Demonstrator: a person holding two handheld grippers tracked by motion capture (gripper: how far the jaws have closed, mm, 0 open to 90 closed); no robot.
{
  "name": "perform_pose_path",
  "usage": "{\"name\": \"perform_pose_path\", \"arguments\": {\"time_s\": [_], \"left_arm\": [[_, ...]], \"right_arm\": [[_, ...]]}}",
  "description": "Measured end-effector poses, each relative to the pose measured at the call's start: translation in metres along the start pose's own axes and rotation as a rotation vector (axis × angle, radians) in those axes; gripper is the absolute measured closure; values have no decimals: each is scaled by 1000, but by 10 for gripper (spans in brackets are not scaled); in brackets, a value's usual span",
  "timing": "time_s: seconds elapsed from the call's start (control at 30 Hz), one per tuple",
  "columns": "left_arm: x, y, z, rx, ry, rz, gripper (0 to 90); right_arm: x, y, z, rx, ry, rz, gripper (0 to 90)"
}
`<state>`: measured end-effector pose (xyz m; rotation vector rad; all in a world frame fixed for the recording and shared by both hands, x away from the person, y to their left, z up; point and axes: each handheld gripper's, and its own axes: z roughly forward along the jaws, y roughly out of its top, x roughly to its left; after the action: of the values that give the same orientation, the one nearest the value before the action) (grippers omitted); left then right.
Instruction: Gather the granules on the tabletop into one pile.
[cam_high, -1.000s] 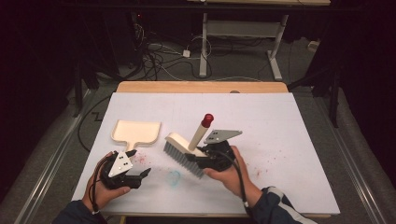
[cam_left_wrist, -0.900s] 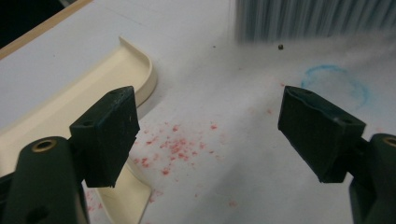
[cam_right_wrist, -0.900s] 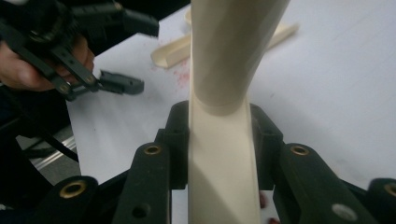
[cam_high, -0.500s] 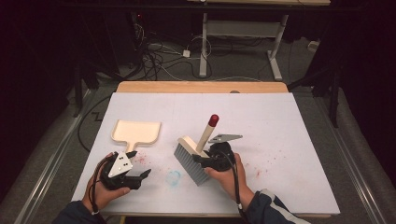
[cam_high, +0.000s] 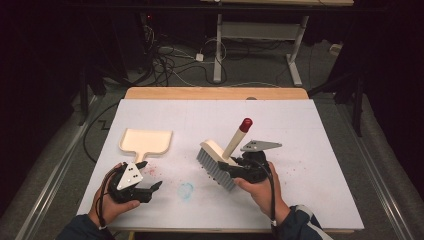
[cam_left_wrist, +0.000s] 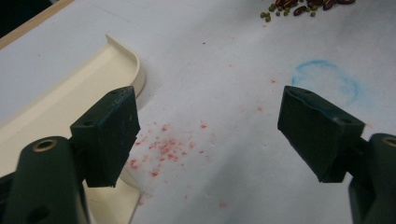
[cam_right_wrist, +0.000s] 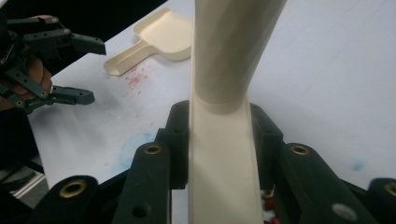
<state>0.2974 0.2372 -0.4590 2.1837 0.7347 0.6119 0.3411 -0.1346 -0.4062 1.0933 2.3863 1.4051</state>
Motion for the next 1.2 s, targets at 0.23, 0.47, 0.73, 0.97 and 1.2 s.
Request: {"name": "perform_pose_path", "arguments": {"time_s": [0.23, 0.47, 0.73, 0.97, 1.2], "left_arm": [[0, 1, 0, 1, 8, 16, 198], [-2, 2, 2, 13, 6, 11, 201], [-3, 2, 1, 1, 8, 26, 203], [-1, 2, 0, -5, 5, 22, 203], [0, 2, 1, -2, 6, 18, 203]], "right_arm": [[-15, 0, -33, 2, -303, -140, 673], [-27, -9, -13, 120, -482, -197, 673], [0, -13, 20, 171, -500, -254, 673], [29, -11, 44, 146, -476, -293, 672], [36, -7, 48, 133, -462, -329, 673]]}}
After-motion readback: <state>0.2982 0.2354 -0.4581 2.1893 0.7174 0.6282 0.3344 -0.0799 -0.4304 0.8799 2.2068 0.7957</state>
